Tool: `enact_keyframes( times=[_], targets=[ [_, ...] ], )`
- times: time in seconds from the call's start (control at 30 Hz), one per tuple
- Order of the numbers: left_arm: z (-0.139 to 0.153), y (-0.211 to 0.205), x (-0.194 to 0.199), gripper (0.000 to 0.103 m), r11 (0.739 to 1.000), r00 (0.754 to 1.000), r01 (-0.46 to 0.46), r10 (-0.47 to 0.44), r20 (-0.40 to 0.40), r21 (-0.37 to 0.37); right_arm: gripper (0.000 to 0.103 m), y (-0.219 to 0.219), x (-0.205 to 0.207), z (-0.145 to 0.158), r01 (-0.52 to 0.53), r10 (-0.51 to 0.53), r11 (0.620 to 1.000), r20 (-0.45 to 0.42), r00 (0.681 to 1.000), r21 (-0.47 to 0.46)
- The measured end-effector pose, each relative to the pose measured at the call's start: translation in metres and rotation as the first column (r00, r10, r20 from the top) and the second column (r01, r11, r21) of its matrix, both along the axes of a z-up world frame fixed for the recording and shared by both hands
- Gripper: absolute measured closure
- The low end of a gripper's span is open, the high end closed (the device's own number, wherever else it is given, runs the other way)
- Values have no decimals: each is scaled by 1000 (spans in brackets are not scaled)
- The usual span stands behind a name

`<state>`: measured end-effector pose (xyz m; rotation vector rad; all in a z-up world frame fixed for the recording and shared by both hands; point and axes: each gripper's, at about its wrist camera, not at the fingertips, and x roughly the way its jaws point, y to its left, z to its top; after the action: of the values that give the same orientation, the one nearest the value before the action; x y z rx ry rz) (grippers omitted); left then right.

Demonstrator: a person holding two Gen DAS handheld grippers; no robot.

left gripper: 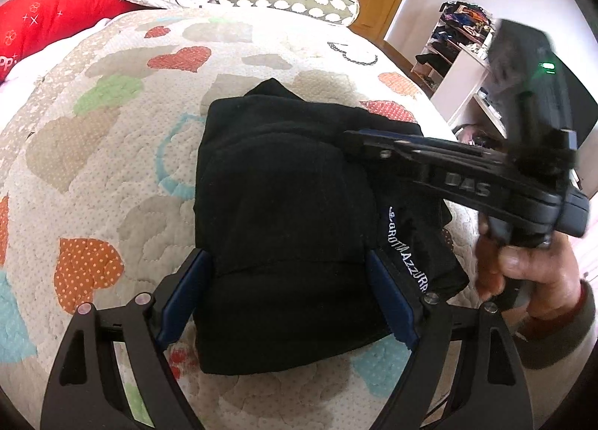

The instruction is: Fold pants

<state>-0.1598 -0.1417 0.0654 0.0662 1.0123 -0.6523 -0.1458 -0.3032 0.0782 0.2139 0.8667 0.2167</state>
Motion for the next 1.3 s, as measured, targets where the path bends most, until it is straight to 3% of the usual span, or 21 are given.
enact_keyframes(
  times=[0.17, 0.33, 0.47, 0.53, 0.8, 1.0, 1.07, 1.17, 1.3],
  targets=[
    [17, 6, 2, 17, 999, 999, -32, 32, 8, -22, 61, -10, -26, 21, 48, -47, 998, 56, 997, -30],
    [31, 3, 7, 17, 998, 997, -53, 54, 61, -28, 61, -28, -26, 12, 95, -94, 995, 29, 995, -38],
    [16, -10, 13, 17, 998, 997, -56, 55, 49, 22, 60, -33, -16, -6, 103, -103, 994, 12, 995, -29],
    [5, -16, 12, 17, 998, 999, -48, 47, 18, 37, 60, -31, -20, -2, 96, -95, 995, 18, 995, -42],
    [5, -17, -2, 17, 996, 996, -69, 65, 67, 56, 48, -20, -70, 27, 72, -67, 995, 76, 995, -69],
    [2, -17, -4, 17, 996, 995, -72, 67, 79, 52, 45, -2, -88, 3, 50, -49, 985, 11, 999, -163],
    [0, -17, -5, 17, 996, 994, -73, 68, 84, 54, 38, -2, -92, -6, 73, -70, 982, 22, 997, -172],
    [2, -16, -6, 17, 996, 993, -77, 72, 89, 50, 37, -7, -95, -4, 98, -96, 985, 18, 995, -142],
    [1, -15, -5, 17, 996, 993, -81, 78, 84, 42, 37, -6, -99, 10, 103, -97, 980, 43, 994, -171]
  ],
)
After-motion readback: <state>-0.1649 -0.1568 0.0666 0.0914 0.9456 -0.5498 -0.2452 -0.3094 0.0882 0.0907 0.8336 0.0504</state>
